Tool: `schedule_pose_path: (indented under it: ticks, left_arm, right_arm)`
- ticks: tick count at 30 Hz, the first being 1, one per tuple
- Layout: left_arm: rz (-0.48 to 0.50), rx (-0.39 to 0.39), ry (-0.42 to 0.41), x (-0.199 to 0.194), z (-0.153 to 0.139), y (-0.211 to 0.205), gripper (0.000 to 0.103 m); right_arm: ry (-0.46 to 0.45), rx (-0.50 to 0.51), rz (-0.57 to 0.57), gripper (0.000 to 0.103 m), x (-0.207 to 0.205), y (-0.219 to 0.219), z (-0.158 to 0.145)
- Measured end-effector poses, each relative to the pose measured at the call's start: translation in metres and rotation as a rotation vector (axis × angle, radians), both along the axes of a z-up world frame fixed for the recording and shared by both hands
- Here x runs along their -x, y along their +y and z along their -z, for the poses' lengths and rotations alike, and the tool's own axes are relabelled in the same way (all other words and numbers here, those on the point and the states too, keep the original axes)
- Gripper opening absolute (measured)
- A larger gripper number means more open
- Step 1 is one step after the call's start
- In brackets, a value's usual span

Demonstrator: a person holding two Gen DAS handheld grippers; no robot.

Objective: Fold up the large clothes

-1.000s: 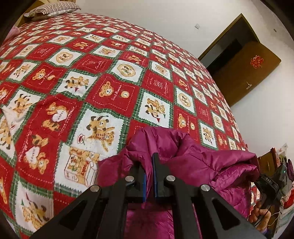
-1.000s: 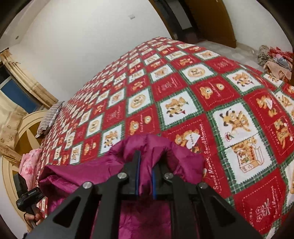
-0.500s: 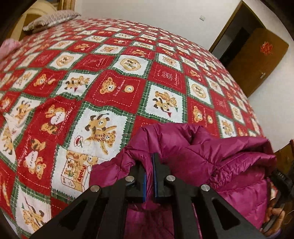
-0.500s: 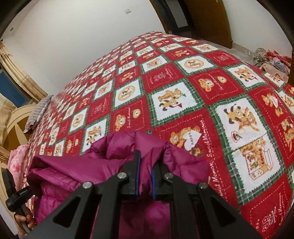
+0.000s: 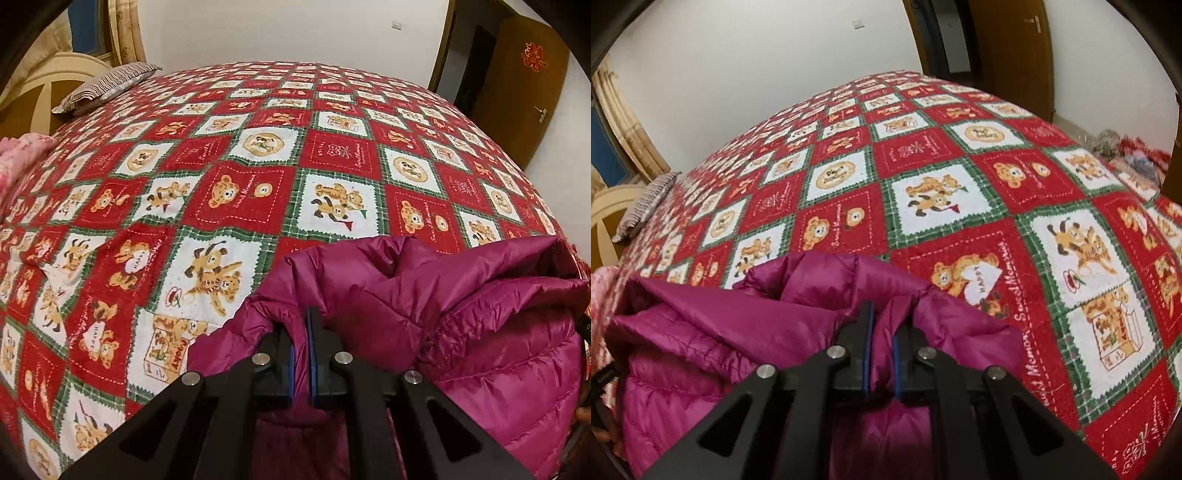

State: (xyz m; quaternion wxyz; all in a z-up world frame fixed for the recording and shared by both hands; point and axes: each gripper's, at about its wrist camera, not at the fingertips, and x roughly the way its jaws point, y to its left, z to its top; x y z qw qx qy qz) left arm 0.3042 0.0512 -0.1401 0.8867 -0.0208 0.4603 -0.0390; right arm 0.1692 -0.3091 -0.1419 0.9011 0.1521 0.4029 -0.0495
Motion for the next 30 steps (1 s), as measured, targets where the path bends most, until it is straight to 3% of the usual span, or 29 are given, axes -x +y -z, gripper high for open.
schedule_pose_path:
  ticks: [3, 9, 11, 14, 17, 18, 20, 22, 25, 28, 30]
  left_arm:
    - [-0.018, 0.028, 0.004, 0.006, -0.005, 0.006, 0.006]
    - [-0.049, 0.27, -0.012, 0.022, -0.04, 0.054, 0.009]
    - [-0.056, 0.307, -0.011, 0.023, -0.051, 0.061, 0.009]
    - [-0.099, 0.249, -0.047, 0.028, -0.066, 0.066, 0.011]
    - [-0.242, 0.041, -0.136, 0.034, -0.078, 0.067, 0.032]
    - [-0.243, 0.036, -0.155, 0.035, -0.079, 0.065, 0.041]
    - [-0.165, 0.052, -0.176, 0.034, -0.083, 0.049, 0.042]
    - [-0.074, 0.018, -0.176, 0.03, -0.084, 0.018, 0.042]
    - [0.016, 0.024, -0.163, 0.021, -0.077, -0.014, 0.042]
    - [0.05, 0.028, -0.135, 0.01, -0.066, -0.03, 0.042]
    - [0.069, 0.009, -0.132, 0.005, -0.061, -0.038, 0.042]
  right_arm:
    - [-0.009, 0.023, 0.001, 0.01, 0.0, 0.003, 0.0]
    - [-0.019, 0.035, 0.002, 0.01, 0.0, 0.004, 0.001]
    - [-0.021, 0.039, 0.003, 0.01, 0.0, 0.004, 0.001]
    - [-0.023, 0.043, 0.001, 0.01, 0.0, 0.004, 0.001]
    - [-0.025, 0.034, 0.0, 0.01, 0.0, 0.005, 0.001]
    - [-0.027, 0.028, -0.001, 0.01, 0.001, 0.005, 0.001]
    - [-0.031, 0.015, -0.001, 0.01, 0.001, 0.004, 0.001]
    - [-0.042, -0.008, -0.001, 0.011, 0.003, 0.001, 0.0]
    - [-0.051, -0.119, 0.005, 0.014, 0.006, -0.013, -0.005]
    - [-0.127, -0.234, 0.044, 0.021, 0.02, -0.031, -0.032]
    - [-0.184, -0.213, 0.044, 0.029, 0.031, -0.031, -0.058]
